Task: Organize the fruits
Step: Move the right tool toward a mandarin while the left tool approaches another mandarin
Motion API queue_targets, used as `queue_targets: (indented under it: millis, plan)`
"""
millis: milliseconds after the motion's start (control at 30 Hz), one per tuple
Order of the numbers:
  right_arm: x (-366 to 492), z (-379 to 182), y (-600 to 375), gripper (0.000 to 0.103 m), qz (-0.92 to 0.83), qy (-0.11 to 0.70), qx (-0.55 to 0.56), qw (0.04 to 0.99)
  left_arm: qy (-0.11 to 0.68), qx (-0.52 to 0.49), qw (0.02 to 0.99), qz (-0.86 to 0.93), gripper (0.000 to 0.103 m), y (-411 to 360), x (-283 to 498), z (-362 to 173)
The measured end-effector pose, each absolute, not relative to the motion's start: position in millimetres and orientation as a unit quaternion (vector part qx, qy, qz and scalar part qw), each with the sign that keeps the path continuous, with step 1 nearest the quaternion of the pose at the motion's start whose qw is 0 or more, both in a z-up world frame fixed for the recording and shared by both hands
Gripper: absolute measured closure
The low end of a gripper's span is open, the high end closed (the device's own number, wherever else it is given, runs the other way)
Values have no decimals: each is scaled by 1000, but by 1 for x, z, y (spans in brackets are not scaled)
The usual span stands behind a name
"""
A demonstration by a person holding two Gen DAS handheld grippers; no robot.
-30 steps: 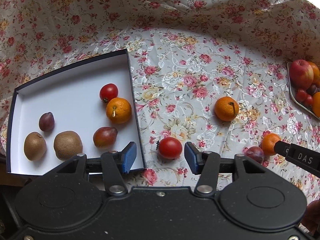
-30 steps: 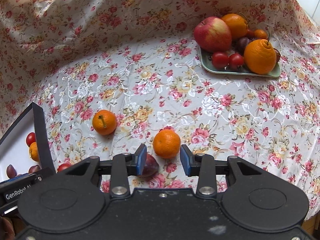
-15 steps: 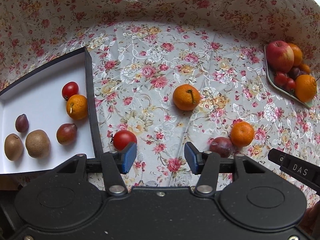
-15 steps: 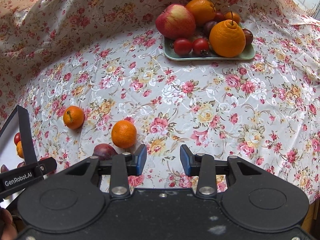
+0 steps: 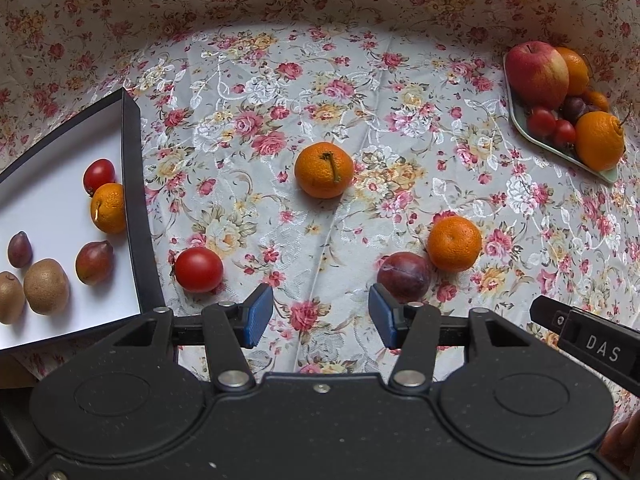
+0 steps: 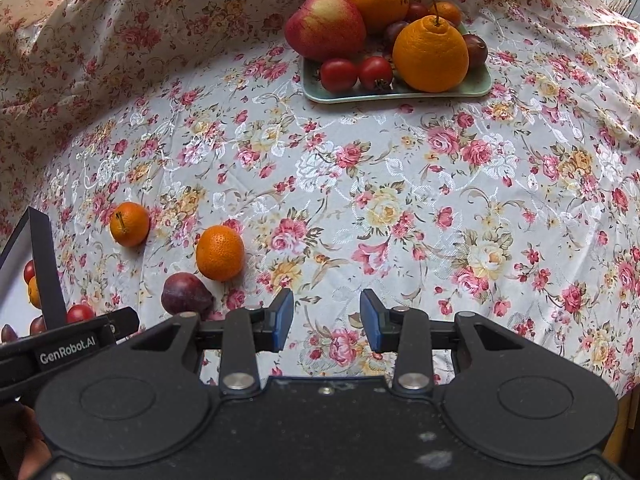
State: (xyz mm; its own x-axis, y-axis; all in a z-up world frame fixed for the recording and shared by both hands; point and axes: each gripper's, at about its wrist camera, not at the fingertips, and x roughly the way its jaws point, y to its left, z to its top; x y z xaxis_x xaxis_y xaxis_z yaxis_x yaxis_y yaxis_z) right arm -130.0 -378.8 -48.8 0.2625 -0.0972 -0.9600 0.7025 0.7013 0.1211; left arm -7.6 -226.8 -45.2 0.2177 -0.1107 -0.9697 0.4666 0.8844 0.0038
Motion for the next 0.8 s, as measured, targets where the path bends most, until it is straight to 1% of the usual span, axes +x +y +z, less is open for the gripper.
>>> queue_targets:
  millis: [167, 400, 633, 700, 800]
  plan:
    - [-126, -52, -381, 64, -266, 547, 297, 736, 607, 152, 756, -191, 44, -230, -5, -47]
    - [-122, -49, -380, 64, -281, 547, 299, 730, 612, 138, 756, -184, 45, -235, 19, -34]
    - [-122, -47, -384, 64, -299, 545, 308, 720, 597, 137, 767, -190, 44, -251, 49, -19]
    - [-120, -48, -384, 64, -300, 546, 312, 717, 591, 135, 774, -184, 44, -253, 55, -20]
    - [-116, -49, -381, 64, -296, 549, 307, 718, 602, 127, 767, -184, 44, -252, 62, -29]
